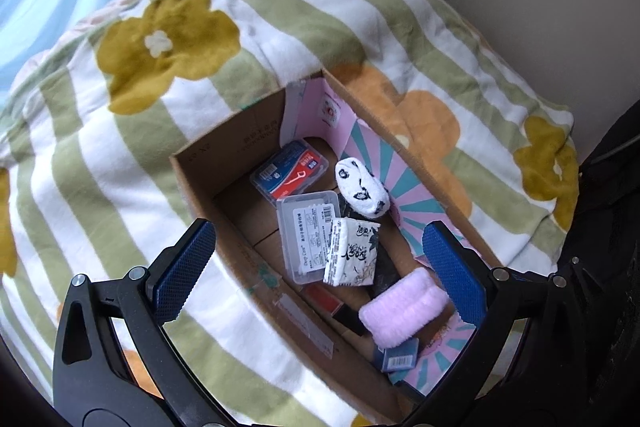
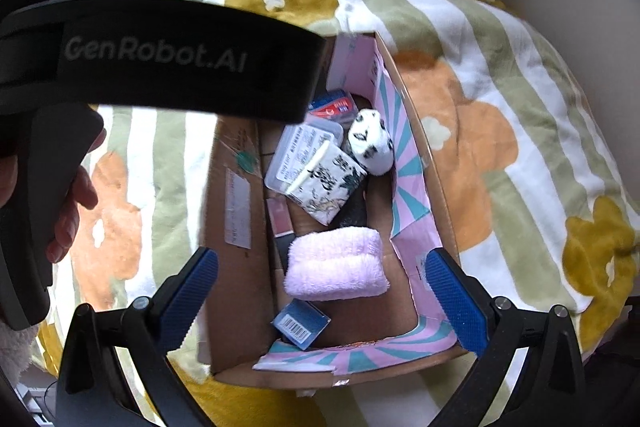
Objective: Organize objects
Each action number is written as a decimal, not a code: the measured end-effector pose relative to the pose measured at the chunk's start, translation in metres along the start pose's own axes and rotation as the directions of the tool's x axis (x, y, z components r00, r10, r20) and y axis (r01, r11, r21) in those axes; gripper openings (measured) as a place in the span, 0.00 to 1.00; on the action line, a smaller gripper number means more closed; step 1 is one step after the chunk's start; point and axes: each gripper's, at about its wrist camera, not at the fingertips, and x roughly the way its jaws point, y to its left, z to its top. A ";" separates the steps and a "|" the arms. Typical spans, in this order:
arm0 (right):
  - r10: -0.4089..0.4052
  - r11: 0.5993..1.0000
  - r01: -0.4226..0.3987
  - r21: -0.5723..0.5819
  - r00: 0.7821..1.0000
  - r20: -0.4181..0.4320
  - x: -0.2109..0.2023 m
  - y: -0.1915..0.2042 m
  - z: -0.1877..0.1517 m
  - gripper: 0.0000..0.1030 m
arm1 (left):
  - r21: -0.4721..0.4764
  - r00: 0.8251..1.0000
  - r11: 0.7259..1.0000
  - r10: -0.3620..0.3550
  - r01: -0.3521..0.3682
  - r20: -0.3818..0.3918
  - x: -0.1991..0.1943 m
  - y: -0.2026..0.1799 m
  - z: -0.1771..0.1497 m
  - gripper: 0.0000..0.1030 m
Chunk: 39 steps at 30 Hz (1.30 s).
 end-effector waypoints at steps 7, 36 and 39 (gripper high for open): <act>0.032 0.997 -0.030 -0.070 0.999 0.028 -0.039 0.026 0.008 1.00 | -0.062 0.998 0.998 0.030 -0.027 0.050 -0.066 0.013 -0.015 1.00; 0.144 0.962 -0.128 -0.240 0.988 0.051 -0.100 0.167 0.000 1.00 | -0.565 0.925 0.787 0.366 -0.247 0.105 -0.266 0.134 -0.260 1.00; 0.142 0.961 -0.126 -0.247 0.989 0.048 -0.100 0.171 -0.003 1.00 | -0.564 0.920 0.784 0.379 -0.260 0.101 -0.267 0.135 -0.268 1.00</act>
